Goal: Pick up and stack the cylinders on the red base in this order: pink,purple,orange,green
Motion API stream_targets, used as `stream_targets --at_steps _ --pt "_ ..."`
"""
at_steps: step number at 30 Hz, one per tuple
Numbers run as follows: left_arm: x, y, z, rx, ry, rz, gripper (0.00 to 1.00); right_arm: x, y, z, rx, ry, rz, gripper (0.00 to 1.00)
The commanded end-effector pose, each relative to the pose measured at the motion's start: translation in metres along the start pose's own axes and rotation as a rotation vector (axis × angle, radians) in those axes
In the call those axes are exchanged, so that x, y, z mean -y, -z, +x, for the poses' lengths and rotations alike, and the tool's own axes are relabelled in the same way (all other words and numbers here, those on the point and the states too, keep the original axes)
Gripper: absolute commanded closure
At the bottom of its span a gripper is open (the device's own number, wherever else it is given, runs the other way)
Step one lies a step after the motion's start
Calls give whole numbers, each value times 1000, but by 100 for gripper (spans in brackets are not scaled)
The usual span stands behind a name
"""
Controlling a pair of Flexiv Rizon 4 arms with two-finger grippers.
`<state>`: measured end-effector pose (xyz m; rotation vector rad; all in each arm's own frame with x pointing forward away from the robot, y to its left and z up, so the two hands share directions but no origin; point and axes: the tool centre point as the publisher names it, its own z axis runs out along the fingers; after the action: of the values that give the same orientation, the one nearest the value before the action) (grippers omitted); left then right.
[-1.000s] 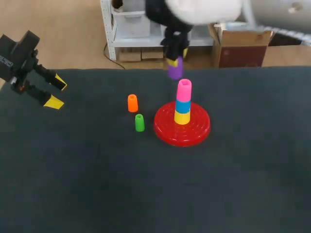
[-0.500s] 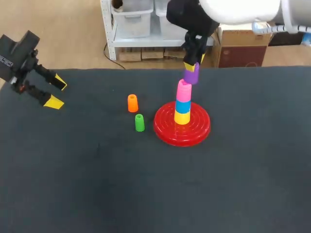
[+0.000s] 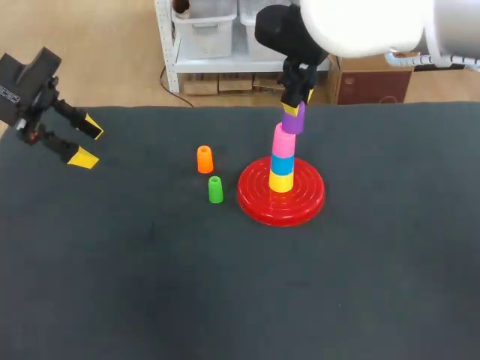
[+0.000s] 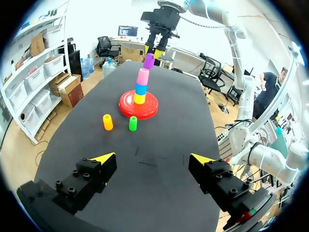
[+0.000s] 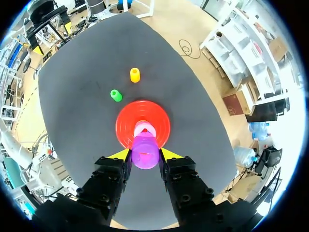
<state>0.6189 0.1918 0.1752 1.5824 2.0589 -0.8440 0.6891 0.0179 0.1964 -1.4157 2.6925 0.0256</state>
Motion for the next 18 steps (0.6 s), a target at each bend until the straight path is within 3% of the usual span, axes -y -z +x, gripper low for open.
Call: stream_targets --at_steps 1,9,18 --pt "0 0 1 1 -1 -1 0 4 -2 -10 -17 4 -3 100" --pt "0 0 1 1 -1 -1 0 2 -7 -15 -32 15 -2 100" --pt "0 0 1 1 -1 -1 0 -2 -11 -7 -44 16 -12 100"
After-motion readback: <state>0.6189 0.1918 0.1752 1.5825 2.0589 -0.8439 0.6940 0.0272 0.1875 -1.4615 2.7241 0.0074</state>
